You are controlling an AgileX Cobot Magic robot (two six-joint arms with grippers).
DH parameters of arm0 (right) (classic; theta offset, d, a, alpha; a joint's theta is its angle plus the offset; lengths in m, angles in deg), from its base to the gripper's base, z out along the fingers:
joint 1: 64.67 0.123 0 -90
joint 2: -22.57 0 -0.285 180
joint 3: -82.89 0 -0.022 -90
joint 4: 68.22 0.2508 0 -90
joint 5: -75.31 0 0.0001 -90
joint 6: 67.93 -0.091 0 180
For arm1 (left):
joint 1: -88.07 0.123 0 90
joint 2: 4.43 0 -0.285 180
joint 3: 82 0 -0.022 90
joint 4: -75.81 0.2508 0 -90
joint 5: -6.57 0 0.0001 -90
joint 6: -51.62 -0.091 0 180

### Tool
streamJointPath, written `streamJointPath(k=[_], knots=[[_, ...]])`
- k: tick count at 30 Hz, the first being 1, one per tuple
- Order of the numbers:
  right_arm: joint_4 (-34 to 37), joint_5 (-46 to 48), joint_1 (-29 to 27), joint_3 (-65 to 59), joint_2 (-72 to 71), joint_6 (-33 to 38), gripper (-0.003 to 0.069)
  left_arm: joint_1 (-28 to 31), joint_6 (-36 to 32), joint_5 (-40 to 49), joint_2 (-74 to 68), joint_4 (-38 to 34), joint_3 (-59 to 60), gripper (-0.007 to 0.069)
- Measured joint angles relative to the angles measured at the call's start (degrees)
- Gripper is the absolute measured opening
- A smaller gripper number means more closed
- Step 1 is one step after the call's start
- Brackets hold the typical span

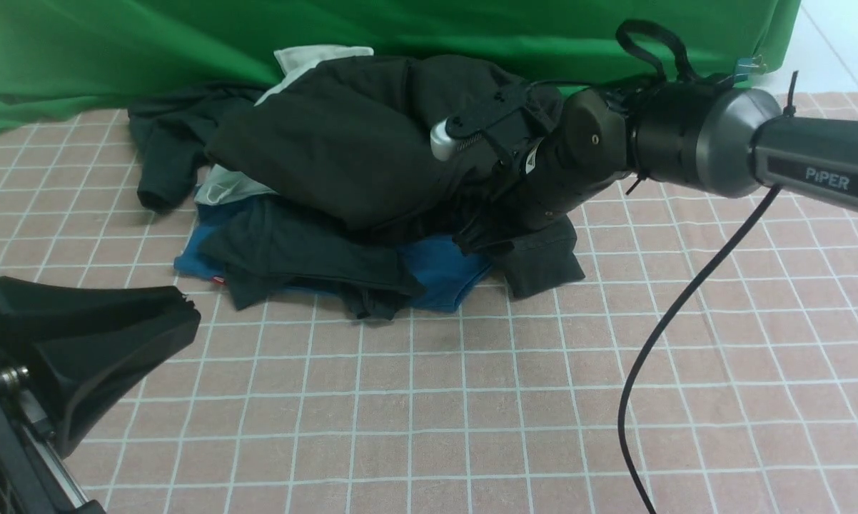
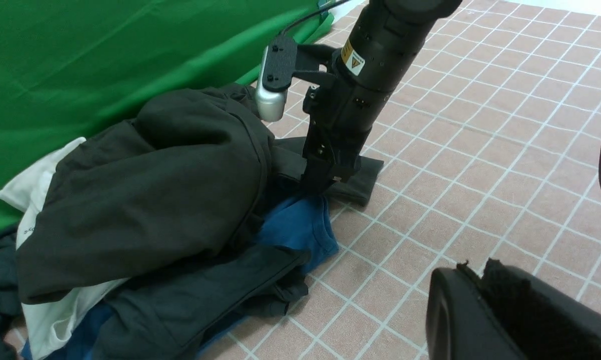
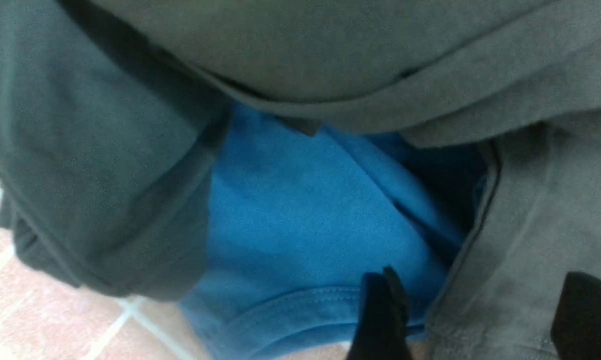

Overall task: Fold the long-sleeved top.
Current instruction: Spread the long sleeves with your arms and place them on the tabletop

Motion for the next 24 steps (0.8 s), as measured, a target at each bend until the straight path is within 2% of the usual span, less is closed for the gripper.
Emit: streamJointPath(k=[4, 7, 11, 13, 20, 24], knots=[[0.0, 0.2, -0.6, 0.0, 1.0, 0.0, 0.0378, 0.0, 0.0, 0.0, 0.0, 0.0, 0.0, 0.0011], [0.0, 1.2, -0.8, 0.0, 1.9, 0.7, 0.0279, 0.0, 0.0, 0.0, 0.0, 0.0, 0.0, 0.0011], [0.0, 2.5, -1.3, 0.0, 2.0, 1.7, 0.0111, 0.0, 0.0, 0.0, 0.0, 0.0, 0.0, 0.0011], [-0.1, 2.9, -1.7, 0.0, 1.5, 2.5, 0.0057, 0.0, 0.0, 0.0, 0.0, 0.0, 0.0, 0.0011], [-0.4, 5.6, -3.4, 0.0, -6.9, 6.0, 0.0043, 0.0, 0.0, 0.0, 0.0, 0.2, 0.0, 0.0011], [2.1, 8.0, -4.0, 0.3, -14.3, 6.3, 0.0042, 0.0, 0.0, 0.0, 0.0, 0.3, 0.0, 0.0011]])
